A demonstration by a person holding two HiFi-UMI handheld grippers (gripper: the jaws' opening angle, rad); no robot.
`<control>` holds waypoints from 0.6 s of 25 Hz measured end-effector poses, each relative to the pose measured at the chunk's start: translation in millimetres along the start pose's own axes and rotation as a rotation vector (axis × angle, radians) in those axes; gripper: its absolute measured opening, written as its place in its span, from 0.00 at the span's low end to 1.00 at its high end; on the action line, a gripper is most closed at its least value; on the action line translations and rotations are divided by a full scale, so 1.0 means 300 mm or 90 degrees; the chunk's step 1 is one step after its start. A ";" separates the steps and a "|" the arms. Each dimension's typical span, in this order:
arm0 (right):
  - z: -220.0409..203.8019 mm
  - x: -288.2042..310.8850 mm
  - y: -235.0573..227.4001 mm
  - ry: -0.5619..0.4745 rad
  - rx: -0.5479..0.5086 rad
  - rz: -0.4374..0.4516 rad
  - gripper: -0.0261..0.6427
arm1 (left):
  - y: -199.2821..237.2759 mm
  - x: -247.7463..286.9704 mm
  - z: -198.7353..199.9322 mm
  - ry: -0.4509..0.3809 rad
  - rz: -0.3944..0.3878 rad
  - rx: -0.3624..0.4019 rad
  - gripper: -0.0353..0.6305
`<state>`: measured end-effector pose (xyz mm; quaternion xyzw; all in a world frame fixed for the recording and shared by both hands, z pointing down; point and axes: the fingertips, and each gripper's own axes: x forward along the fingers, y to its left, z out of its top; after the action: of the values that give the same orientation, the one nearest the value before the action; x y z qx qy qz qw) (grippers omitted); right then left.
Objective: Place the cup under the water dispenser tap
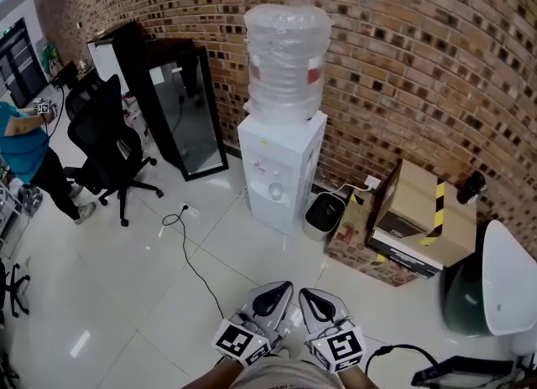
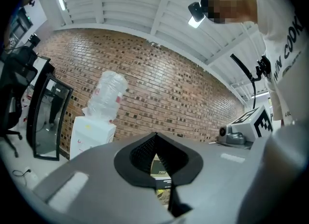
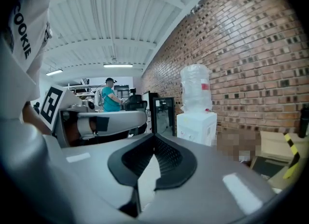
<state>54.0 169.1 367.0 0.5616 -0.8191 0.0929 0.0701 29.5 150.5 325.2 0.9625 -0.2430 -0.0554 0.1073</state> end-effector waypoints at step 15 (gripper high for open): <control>-0.002 -0.118 0.174 -0.021 -0.011 0.030 0.05 | -0.133 -0.169 0.053 -0.015 0.017 0.031 0.03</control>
<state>18.1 219.6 356.0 0.5428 -0.8341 0.0783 0.0588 0.9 206.2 303.1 0.9607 -0.2584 -0.0597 0.0815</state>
